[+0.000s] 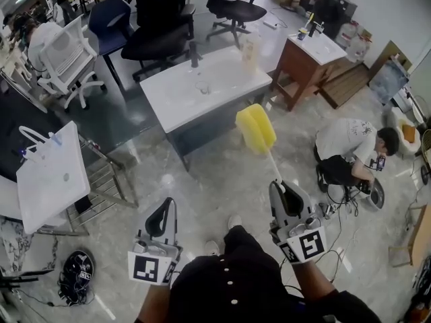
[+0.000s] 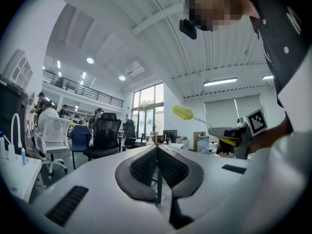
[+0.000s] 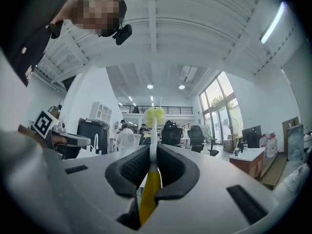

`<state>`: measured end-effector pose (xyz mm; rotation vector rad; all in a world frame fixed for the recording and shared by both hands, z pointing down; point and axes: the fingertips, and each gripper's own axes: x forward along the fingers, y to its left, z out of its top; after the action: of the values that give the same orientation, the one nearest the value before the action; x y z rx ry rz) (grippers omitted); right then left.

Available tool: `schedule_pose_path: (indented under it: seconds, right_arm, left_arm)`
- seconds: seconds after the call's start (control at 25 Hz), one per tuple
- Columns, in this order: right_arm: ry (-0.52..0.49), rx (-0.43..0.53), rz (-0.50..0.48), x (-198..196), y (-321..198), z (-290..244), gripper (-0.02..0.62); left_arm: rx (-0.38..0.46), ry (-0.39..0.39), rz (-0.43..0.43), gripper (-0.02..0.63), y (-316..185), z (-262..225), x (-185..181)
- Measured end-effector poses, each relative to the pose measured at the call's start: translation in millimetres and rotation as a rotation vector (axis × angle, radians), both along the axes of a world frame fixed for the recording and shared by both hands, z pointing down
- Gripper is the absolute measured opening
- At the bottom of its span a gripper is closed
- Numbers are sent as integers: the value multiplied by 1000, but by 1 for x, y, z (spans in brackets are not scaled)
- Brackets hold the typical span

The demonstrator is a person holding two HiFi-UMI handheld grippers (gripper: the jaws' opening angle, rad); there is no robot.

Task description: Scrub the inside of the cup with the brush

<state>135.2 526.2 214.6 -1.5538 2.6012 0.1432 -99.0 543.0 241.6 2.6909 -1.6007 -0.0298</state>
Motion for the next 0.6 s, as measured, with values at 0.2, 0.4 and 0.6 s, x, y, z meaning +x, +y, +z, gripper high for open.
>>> schedule_pose_path:
  seconds: [0.2,0.4,0.6]
  right_arm:
    - [12,-4,2,3,-23,4,46]
    - [11,11,-2,13,-61,7,46]
    - [15,12,-21,22,-109,5,46]
  left_arm:
    - [-4,5,-10,26,-21,4,3]
    - [-10,11,-31,26,-56,8,9]
    - [-10,4,-45,26,-100,5,19]
